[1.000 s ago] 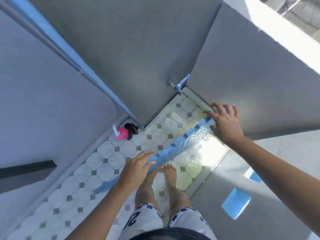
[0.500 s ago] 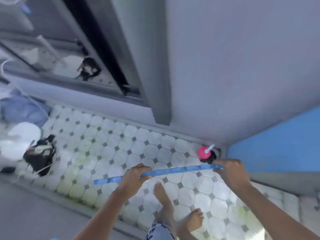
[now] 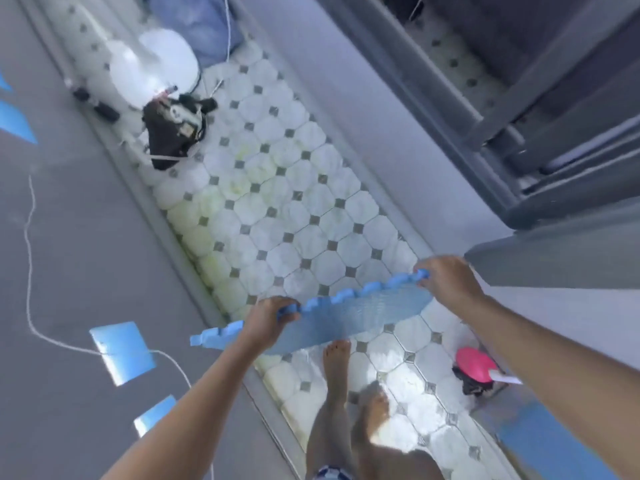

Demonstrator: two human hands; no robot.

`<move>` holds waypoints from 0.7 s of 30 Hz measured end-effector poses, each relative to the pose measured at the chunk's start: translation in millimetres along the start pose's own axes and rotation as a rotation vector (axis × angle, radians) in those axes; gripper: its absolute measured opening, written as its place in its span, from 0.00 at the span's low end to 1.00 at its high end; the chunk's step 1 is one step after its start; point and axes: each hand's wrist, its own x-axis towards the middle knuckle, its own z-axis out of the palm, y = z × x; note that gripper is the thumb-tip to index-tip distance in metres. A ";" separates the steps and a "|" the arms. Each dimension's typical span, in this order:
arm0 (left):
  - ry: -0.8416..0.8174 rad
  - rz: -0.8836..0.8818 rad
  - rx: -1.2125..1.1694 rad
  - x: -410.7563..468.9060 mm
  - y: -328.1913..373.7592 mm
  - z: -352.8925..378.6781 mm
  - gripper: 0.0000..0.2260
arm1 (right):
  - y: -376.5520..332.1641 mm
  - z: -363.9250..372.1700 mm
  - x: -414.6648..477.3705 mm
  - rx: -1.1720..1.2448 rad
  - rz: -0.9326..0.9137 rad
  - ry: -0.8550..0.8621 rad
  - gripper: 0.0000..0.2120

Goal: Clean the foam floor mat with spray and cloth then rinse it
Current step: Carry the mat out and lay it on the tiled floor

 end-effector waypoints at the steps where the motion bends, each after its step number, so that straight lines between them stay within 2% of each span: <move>1: 0.009 -0.026 -0.025 12.4 -6.5 1.4 0.09 | -1.2 6.7 22.3 -0.009 -0.016 -0.007 0.19; 3: 0.050 -0.069 -0.063 38.1 -18.4 -1.1 0.11 | -6.6 15.7 66.4 -0.026 -0.042 0.010 0.18; 5: 0.101 -0.061 -0.082 67.9 -31.1 -7.6 0.13 | -14.0 19.1 110.4 -0.088 -0.100 0.043 0.09; 6: 0.124 -0.057 -0.084 82.0 -36.4 -12.2 0.14 | -18.3 21.1 132.1 -0.133 -0.128 0.044 0.08; 11: 0.177 -0.093 0.070 140.8 -58.2 -23.1 0.14 | -34.6 35.6 217.0 -0.220 -0.157 0.059 0.16; 15: 0.183 -0.166 0.312 173.4 -74.6 -27.1 0.22 | -38.5 55.7 259.7 -0.225 -0.191 0.054 0.22; 21: 0.218 -0.291 0.333 188.0 -72.9 -14.8 0.30 | -61.8 75.5 273.1 -0.131 -0.175 0.081 0.28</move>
